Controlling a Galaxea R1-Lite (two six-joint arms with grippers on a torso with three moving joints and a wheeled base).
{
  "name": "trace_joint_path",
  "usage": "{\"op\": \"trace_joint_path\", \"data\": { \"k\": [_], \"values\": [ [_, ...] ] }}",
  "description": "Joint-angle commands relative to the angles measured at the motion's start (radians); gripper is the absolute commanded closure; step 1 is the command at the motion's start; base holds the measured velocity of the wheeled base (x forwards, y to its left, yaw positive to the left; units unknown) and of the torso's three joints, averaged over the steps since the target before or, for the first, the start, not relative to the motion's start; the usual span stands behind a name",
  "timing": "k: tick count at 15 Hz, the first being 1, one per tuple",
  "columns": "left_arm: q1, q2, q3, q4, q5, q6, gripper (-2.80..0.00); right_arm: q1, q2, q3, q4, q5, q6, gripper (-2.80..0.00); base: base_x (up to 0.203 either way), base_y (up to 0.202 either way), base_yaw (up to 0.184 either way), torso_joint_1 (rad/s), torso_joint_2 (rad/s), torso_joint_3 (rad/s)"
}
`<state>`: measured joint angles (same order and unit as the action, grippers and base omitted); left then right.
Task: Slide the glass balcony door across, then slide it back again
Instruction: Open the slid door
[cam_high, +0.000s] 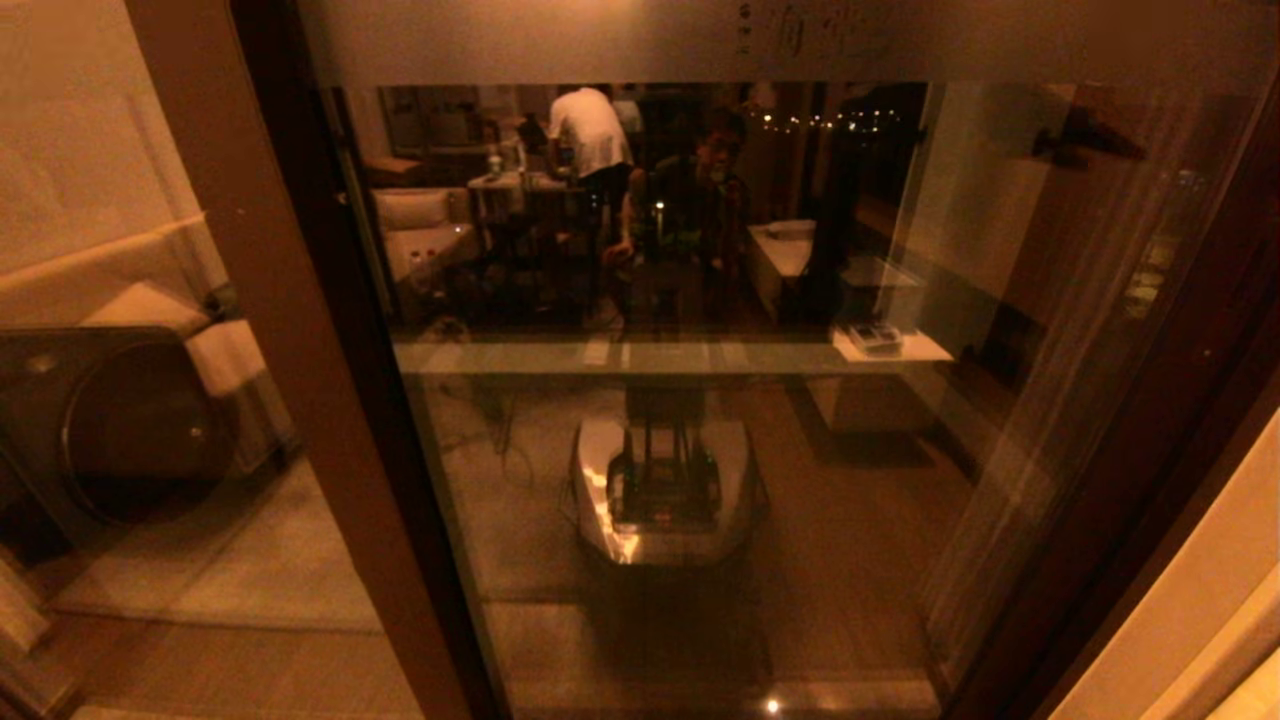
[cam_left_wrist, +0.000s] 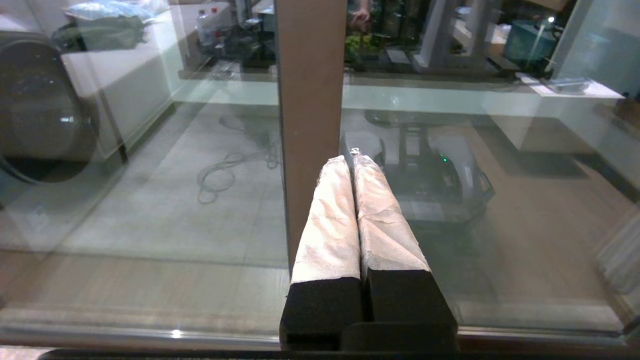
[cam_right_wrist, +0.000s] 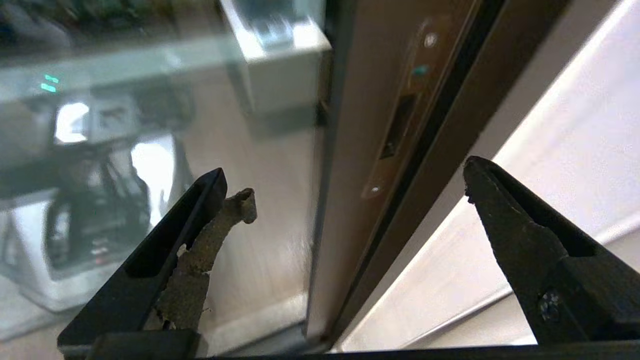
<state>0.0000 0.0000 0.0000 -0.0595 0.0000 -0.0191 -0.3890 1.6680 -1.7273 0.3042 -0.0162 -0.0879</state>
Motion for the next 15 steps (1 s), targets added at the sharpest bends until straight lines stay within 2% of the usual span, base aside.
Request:
{"op": "trace_joint_path", "data": {
  "k": [1, 4, 7, 15],
  "values": [
    [0.0, 0.0, 0.021, -0.001, 0.0, -0.001, 0.0, -0.016, 0.11, -0.05, 0.008, 0.001, 0.0, -2.8, 0.0, 0.0, 0.0, 0.0, 0.0, 0.0],
    [0.0, 0.0, 0.021, -0.001, 0.0, -0.001, 0.0, -0.04, 0.15, -0.075, 0.004, 0.014, 0.01, -2.8, 0.0, 0.0, 0.0, 0.0, 0.0, 0.0],
    [0.0, 0.0, 0.021, -0.001, 0.0, -0.001, 0.0, -0.074, 0.162, -0.092, 0.006, 0.102, 0.017, -2.8, 0.0, 0.0, 0.0, 0.0, 0.0, 0.0],
    [0.0, 0.0, 0.021, -0.002, 0.0, -0.001, 0.0, -0.08, 0.249, -0.134, 0.006, 0.126, 0.038, -2.8, 0.0, 0.0, 0.0, 0.0, 0.0, 0.0]
  ]
}}
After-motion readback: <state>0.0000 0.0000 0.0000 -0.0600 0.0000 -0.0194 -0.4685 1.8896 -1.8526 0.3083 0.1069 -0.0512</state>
